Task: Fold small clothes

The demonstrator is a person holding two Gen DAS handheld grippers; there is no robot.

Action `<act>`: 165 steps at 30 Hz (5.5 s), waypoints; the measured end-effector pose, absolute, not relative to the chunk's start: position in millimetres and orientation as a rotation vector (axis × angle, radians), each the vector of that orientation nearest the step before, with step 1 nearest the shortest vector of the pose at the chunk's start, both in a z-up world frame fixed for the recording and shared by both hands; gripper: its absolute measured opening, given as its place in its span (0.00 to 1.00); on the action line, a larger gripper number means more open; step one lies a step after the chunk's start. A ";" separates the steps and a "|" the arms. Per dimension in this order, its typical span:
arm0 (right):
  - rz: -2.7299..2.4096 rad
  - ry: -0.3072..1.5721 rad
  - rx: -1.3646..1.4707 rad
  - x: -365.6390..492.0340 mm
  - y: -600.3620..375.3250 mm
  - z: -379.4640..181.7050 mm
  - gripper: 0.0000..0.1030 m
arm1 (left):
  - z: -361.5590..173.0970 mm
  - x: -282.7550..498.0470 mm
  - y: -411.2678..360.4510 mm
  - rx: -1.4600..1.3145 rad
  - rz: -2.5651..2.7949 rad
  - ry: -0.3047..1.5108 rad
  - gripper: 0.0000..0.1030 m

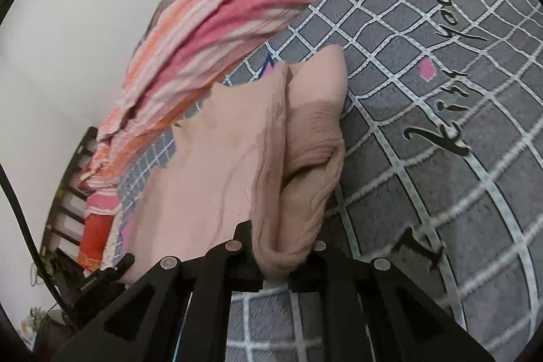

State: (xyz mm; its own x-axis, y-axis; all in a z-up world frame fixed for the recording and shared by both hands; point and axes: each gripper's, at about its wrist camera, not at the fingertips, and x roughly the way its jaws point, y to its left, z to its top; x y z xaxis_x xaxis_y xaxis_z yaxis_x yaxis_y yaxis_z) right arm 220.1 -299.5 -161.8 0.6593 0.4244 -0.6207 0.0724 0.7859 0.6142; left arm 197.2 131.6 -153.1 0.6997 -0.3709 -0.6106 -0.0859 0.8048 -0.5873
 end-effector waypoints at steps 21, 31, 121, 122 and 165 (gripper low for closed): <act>0.131 0.722 0.283 108.5 -303.9 -114.6 0.47 | -118.2 110.7 140.9 -0.397 -0.161 0.709 0.48; 0.113 0.836 0.224 221.2 -280.7 -129.6 0.48 | -107.5 211.0 101.6 -0.262 -0.183 0.740 0.47; 0.102 0.867 -0.044 187.0 -145.3 -150.4 0.45 | -167.0 211.2 170.2 -0.233 -0.068 0.741 0.66; 0.104 0.859 -0.053 182.2 -144.8 -151.0 0.45 | -165.5 207.4 173.2 -0.259 -0.092 0.745 0.66; -0.019 0.693 0.187 30.4 -319.6 -125.1 0.45 | -166.6 137.5 109.0 -0.708 -0.135 0.675 0.37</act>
